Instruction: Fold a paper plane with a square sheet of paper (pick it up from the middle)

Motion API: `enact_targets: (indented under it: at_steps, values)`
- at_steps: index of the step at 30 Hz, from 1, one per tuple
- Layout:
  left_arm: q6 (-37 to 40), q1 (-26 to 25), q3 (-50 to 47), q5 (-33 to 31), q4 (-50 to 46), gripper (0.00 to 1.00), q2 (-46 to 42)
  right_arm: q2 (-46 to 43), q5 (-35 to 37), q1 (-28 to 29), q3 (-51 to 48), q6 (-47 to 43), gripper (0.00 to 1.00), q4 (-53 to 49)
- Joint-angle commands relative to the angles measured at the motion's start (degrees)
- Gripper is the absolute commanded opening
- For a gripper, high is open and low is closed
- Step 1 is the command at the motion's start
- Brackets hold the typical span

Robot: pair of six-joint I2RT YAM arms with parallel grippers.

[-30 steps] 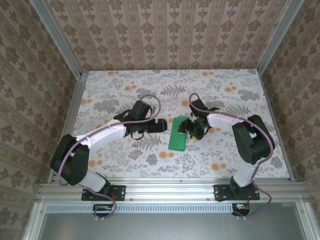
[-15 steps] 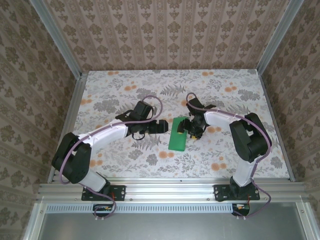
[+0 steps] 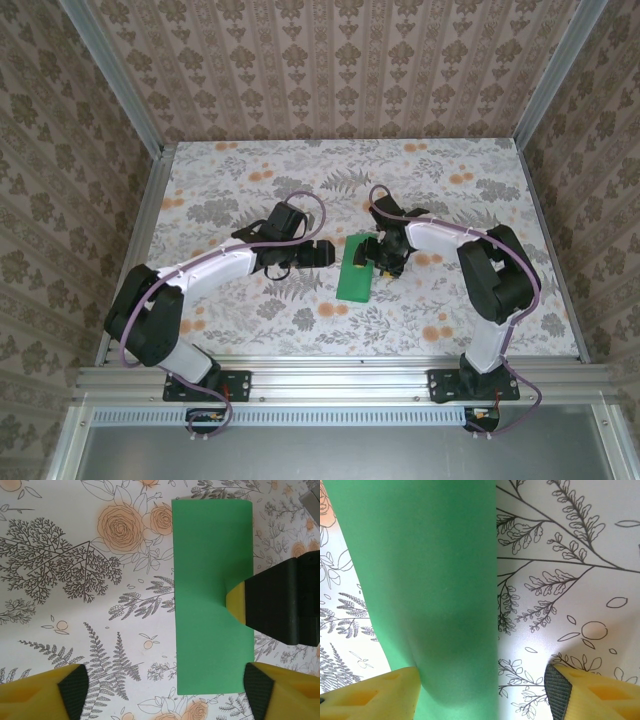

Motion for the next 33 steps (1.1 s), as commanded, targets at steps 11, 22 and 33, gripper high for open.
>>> enact_targets:
  at_steps: [11,22,33]
  values:
    - [0.6,-0.3,4.0,3.3,0.2,0.39,3.9,3.6,4.3,0.5,1.8,-1.5,0.69,-2.5]
    - [0.1,-0.5,11.8,7.8,-2.8,0.00,13.2,4.7,6.0,0.7,2.3,-2.1,0.69,-4.0]
    - [-1.1,-0.9,17.4,8.0,-5.0,0.00,19.2,4.1,6.2,0.6,1.3,-1.6,0.69,-3.6]
